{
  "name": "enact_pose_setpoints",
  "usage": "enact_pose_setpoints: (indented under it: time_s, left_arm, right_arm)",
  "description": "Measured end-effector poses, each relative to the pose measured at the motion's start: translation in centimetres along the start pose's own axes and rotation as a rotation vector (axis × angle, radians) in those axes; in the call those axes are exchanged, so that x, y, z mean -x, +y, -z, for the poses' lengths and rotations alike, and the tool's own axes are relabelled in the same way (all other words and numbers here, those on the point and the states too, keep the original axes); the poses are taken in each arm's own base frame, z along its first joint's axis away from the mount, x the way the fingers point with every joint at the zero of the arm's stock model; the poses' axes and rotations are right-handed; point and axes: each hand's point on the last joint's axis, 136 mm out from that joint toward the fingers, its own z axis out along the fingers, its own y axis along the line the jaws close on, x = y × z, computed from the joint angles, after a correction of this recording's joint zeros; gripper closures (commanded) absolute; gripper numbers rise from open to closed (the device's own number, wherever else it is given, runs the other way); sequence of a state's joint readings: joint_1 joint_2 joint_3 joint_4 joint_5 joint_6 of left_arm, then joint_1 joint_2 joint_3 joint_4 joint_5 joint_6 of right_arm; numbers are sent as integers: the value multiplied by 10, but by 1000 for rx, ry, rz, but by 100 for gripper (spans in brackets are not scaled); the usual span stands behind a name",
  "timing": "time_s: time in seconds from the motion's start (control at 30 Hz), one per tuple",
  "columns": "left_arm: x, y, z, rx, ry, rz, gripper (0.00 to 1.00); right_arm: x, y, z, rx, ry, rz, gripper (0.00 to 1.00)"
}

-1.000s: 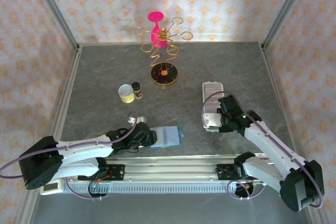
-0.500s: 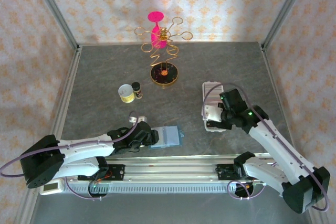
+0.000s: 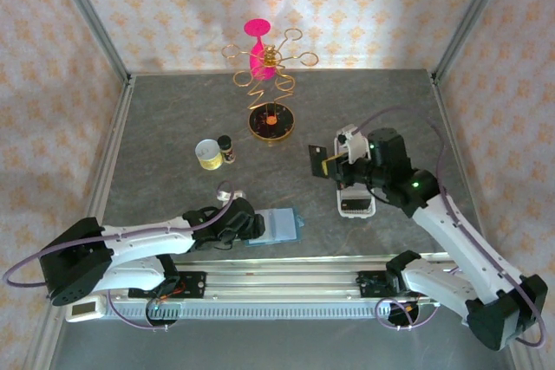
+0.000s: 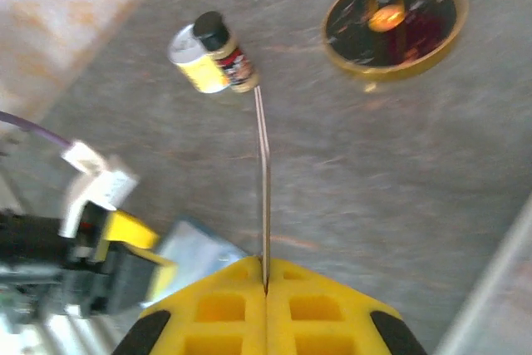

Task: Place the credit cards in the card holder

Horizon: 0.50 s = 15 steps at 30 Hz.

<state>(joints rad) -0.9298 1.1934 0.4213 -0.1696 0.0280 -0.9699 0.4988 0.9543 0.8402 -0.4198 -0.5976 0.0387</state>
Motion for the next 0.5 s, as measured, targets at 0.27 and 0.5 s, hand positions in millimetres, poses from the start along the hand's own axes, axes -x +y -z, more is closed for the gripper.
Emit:
enact_pose_setpoints:
  time_s: [0.27, 0.5]
  left_arm:
    - [-2, 6, -3, 35, 11, -9, 35]
    - [-3, 9, -3, 49, 12, -18, 45]
  right_arm:
    - [-105, 45, -53, 156, 236, -340, 100]
    - [-120, 33, -80, 99, 232, -511, 100]
